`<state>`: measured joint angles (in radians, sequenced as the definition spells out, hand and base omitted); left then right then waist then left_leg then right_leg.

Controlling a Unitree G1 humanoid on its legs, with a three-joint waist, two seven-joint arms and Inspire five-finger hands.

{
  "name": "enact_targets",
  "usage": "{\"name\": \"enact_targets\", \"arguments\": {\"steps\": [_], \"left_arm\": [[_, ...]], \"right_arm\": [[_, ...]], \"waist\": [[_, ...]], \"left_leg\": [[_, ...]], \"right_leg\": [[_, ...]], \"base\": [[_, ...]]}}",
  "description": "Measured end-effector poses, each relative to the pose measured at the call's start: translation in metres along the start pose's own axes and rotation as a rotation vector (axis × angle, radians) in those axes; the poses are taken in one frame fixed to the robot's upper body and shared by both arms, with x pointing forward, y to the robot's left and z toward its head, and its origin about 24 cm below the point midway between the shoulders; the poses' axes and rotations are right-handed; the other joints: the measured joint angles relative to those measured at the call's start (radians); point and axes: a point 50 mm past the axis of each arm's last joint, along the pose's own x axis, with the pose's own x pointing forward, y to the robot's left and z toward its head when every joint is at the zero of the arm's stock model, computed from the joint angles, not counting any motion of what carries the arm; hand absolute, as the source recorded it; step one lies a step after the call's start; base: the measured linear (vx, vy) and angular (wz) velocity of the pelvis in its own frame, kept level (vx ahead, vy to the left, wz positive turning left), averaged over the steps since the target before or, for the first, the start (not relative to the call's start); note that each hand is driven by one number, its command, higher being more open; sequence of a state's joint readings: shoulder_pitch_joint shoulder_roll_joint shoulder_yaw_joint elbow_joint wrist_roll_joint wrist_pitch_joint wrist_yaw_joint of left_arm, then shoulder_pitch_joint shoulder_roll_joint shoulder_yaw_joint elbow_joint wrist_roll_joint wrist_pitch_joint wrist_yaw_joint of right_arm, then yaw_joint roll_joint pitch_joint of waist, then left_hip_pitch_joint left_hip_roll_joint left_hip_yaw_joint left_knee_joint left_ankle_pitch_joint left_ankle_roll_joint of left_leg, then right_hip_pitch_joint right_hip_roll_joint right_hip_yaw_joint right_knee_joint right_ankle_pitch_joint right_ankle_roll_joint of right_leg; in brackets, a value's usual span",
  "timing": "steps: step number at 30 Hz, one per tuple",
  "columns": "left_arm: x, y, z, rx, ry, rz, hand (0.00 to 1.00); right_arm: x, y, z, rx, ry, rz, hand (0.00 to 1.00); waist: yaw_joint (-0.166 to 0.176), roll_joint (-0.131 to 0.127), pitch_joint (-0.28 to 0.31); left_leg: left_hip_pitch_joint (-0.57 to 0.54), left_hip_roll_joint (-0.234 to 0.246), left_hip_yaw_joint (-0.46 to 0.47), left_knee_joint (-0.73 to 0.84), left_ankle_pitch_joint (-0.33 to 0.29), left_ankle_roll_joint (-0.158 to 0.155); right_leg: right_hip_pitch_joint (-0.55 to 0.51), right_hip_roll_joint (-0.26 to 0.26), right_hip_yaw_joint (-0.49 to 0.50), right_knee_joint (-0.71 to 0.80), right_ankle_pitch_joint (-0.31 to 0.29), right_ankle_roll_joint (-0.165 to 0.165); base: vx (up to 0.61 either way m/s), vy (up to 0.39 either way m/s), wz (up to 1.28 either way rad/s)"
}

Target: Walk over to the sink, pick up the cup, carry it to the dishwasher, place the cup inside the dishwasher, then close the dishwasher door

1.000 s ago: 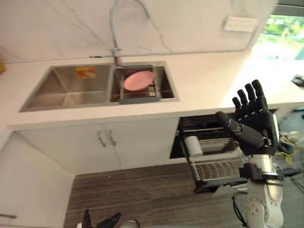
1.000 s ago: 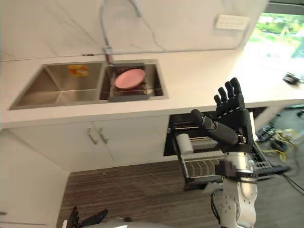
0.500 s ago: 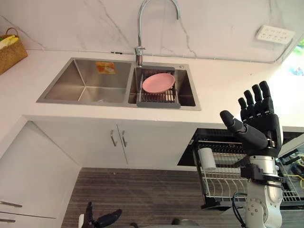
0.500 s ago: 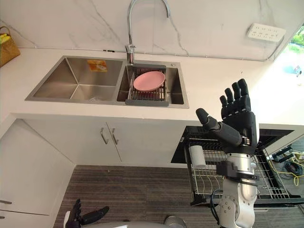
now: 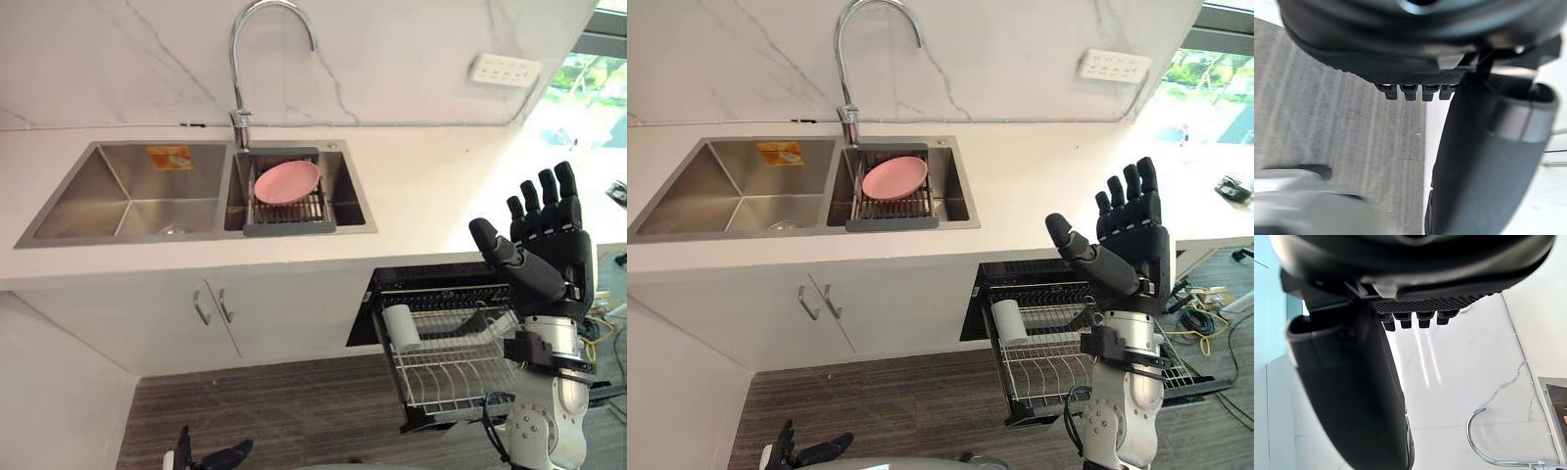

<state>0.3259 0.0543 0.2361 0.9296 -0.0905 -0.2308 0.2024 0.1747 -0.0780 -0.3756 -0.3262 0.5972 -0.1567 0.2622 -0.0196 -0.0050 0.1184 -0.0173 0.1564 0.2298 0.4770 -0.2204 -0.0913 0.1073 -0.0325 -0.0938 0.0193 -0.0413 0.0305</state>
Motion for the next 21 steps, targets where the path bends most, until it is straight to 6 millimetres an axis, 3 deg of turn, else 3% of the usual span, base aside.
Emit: {"name": "enact_targets", "arguments": {"steps": [2,5,7,12,15,17,18,19,21], "left_arm": [[-0.002,-0.002,-0.005,-0.113,0.029,0.026,1.0],[-0.007,-0.004,-0.013,-0.124,0.054,0.032,1.0],[-0.012,-0.001,-0.023,-0.148,0.081,0.053,1.0],[-0.015,-0.001,-0.034,-0.137,0.134,0.053,1.0],[-0.01,-0.002,-0.025,-0.076,0.105,0.041,1.0],[-0.008,-0.004,-0.02,-0.033,0.083,0.021,1.0],[-0.006,-0.005,-0.015,-0.021,0.067,0.012,1.0],[-0.004,-0.006,-0.011,0.012,0.048,-0.001,1.0],[-0.001,0.001,-0.005,0.061,0.032,0.002,1.0]], "right_arm": [[0.0,-0.001,0.002,-0.01,-0.002,0.008,1.0],[0.002,-0.002,0.002,-0.001,-0.008,0.004,1.0],[0.002,-0.002,0.001,0.0,-0.003,0.011,1.0],[0.006,0.019,-0.009,0.032,0.036,0.128,1.0],[0.008,0.027,-0.013,0.047,0.048,0.168,1.0],[0.009,0.024,-0.011,0.04,0.041,0.158,1.0],[0.009,0.022,-0.01,0.035,0.037,0.152,1.0],[0.009,0.023,-0.01,0.038,0.036,0.154,1.0],[0.009,0.027,-0.013,0.053,0.044,0.166,1.0]], "waist": [[0.002,-0.002,0.015],[0.004,0.012,0.016],[0.007,0.022,0.018],[0.025,0.018,0.017],[0.033,0.017,0.015],[0.031,0.019,0.01],[0.028,0.022,0.005],[0.025,0.011,0.009],[0.004,-0.022,0.012]], "left_leg": [[-0.038,0.016,0.014,0.103,-0.005,-0.038],[-0.061,-0.019,0.02,-0.116,-0.01,-0.02],[-0.06,-0.029,0.004,-0.212,0.096,-0.022],[-0.033,-0.09,0.054,-0.176,0.057,0.086],[0.002,-0.129,0.07,-0.207,0.036,0.115],[0.019,-0.135,0.066,-0.247,0.033,0.119],[0.04,-0.141,0.063,-0.279,0.029,0.126],[0.071,-0.153,0.059,-0.308,0.027,0.131],[0.125,-0.183,0.031,-0.342,0.023,0.148]], "right_leg": [[0.029,-0.015,-0.004,-0.002,0.005,-0.013],[0.04,-0.061,-0.009,-0.01,-0.004,-0.003],[0.072,-0.078,-0.003,-0.03,-0.02,0.021],[0.08,-0.144,0.052,-0.005,-0.045,0.076],[0.07,-0.177,0.066,0.04,-0.045,0.09],[0.022,-0.177,0.063,0.142,-0.049,0.095],[-0.035,-0.179,0.061,0.268,-0.064,0.107],[-0.123,-0.195,0.064,0.464,-0.073,0.114],[-0.23,-0.218,0.09,0.72,-0.068,0.114]], "base": [[0.02,0.001,0.11],[0.02,0.096,0.09],[0.06,0.168,0.0],[0.15,0.238,-0.28],[0.19,0.225,-0.11],[0.13,0.139,0.05],[0.12,0.136,0.07],[0.14,0.134,0.11],[0.22,0.083,0.35]]}}
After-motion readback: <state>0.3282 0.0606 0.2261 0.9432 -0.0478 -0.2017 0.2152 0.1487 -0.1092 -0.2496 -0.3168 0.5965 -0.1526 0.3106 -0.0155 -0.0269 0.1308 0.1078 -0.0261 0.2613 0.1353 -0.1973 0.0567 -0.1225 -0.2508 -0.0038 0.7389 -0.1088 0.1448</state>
